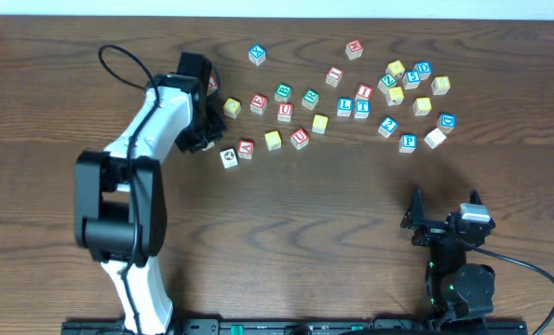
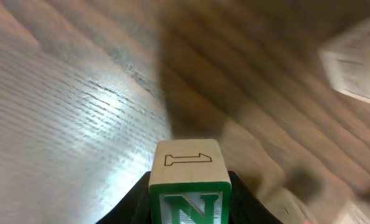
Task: Spell out NEURIPS
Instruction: 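Lift the N block and carry it toward the open table area, then lower the N block onto the table and open the left gripper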
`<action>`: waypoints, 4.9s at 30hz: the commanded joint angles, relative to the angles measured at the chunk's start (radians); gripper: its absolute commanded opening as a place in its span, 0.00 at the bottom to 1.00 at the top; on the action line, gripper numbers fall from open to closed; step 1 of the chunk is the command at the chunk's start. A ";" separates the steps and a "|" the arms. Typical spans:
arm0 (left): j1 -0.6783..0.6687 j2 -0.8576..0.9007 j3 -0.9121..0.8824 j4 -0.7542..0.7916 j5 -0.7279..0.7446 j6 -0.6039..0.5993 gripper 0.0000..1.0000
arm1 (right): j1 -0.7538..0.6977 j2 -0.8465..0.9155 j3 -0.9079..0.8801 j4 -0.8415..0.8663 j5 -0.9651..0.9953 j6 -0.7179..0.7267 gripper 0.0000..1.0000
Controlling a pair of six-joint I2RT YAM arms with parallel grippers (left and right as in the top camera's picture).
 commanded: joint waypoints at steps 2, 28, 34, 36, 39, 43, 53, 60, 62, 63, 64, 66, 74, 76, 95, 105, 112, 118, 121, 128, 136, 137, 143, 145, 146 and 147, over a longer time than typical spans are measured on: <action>0.001 -0.166 0.047 -0.050 0.000 0.213 0.26 | 0.001 -0.002 -0.002 -0.005 0.000 -0.008 0.99; -0.133 -0.349 -0.163 -0.338 -0.005 0.335 0.15 | 0.001 -0.002 -0.002 -0.005 0.000 -0.008 0.99; -0.148 -0.349 -0.304 -0.185 -0.004 0.333 0.14 | 0.001 -0.002 -0.002 -0.005 0.000 -0.008 0.99; -0.148 -0.349 -0.341 -0.139 -0.004 0.333 0.15 | 0.001 -0.002 -0.002 -0.005 0.000 -0.008 0.99; -0.148 -0.349 -0.377 -0.080 -0.004 0.334 0.15 | 0.001 -0.002 -0.002 -0.005 0.000 -0.008 0.99; -0.148 -0.349 -0.399 -0.012 -0.004 0.335 0.15 | 0.001 -0.002 -0.002 -0.005 0.000 -0.008 0.99; -0.148 -0.349 -0.399 0.048 -0.004 0.361 0.15 | 0.001 -0.002 -0.002 -0.005 0.000 -0.008 0.99; -0.166 -0.349 -0.400 0.049 -0.004 0.361 0.15 | 0.001 -0.002 -0.002 -0.005 0.000 -0.008 0.99; -0.177 -0.347 -0.400 0.052 -0.004 0.365 0.15 | 0.001 -0.002 -0.002 -0.005 0.000 -0.008 0.99; -0.188 -0.345 -0.400 0.056 -0.004 0.364 0.15 | 0.001 -0.002 -0.002 -0.005 0.000 -0.008 0.99; -0.194 -0.343 -0.400 0.062 -0.004 0.364 0.15 | 0.001 -0.002 -0.002 -0.005 0.000 -0.008 0.99; -0.204 -0.338 -0.400 0.071 -0.004 0.364 0.15 | 0.001 -0.002 -0.002 -0.005 0.000 -0.008 0.99; -0.219 -0.304 -0.400 0.086 -0.004 0.364 0.15 | 0.001 -0.002 -0.002 -0.005 0.000 -0.008 0.99; -0.219 -0.299 -0.400 0.086 -0.004 0.364 0.15 | 0.001 -0.002 -0.002 -0.005 0.000 -0.008 0.99; -0.219 -0.278 -0.452 0.144 -0.004 0.356 0.15 | 0.001 -0.002 -0.002 -0.005 0.000 -0.008 0.99; -0.219 -0.264 -0.472 0.168 -0.004 0.356 0.15 | 0.001 -0.002 -0.002 -0.005 0.000 -0.008 0.99; -0.219 -0.259 -0.474 0.171 -0.003 0.356 0.15 | 0.001 -0.002 -0.002 -0.005 0.000 -0.008 0.99; -0.219 -0.251 -0.478 0.175 -0.004 0.356 0.15 | 0.001 -0.002 -0.002 -0.005 0.000 -0.008 0.99; -0.219 -0.242 -0.483 0.176 -0.004 0.356 0.15 | 0.001 -0.002 -0.002 -0.005 0.000 -0.008 0.99; -0.219 -0.237 -0.483 0.178 -0.003 0.356 0.15 | 0.001 -0.002 -0.002 -0.005 0.000 -0.008 0.99; -0.219 -0.237 -0.483 0.178 -0.003 0.356 0.54 | 0.001 -0.002 -0.002 -0.005 0.000 -0.008 0.99; -0.219 -0.237 -0.483 0.178 -0.003 0.356 0.54 | 0.001 -0.002 -0.002 -0.005 0.000 -0.008 0.99; -0.219 -0.246 -0.483 0.177 -0.003 0.356 0.56 | 0.001 -0.002 -0.002 -0.005 0.000 -0.008 0.99; -0.219 -0.260 -0.475 0.171 -0.003 0.357 0.56 | 0.001 -0.002 -0.002 -0.005 0.000 -0.008 0.99; -0.219 -0.268 -0.470 0.166 -0.003 0.357 0.57 | 0.001 -0.002 -0.002 -0.005 0.000 -0.008 0.99; -0.219 -0.277 -0.462 0.162 -0.003 0.357 0.57 | 0.001 -0.002 -0.002 -0.005 0.000 -0.008 0.99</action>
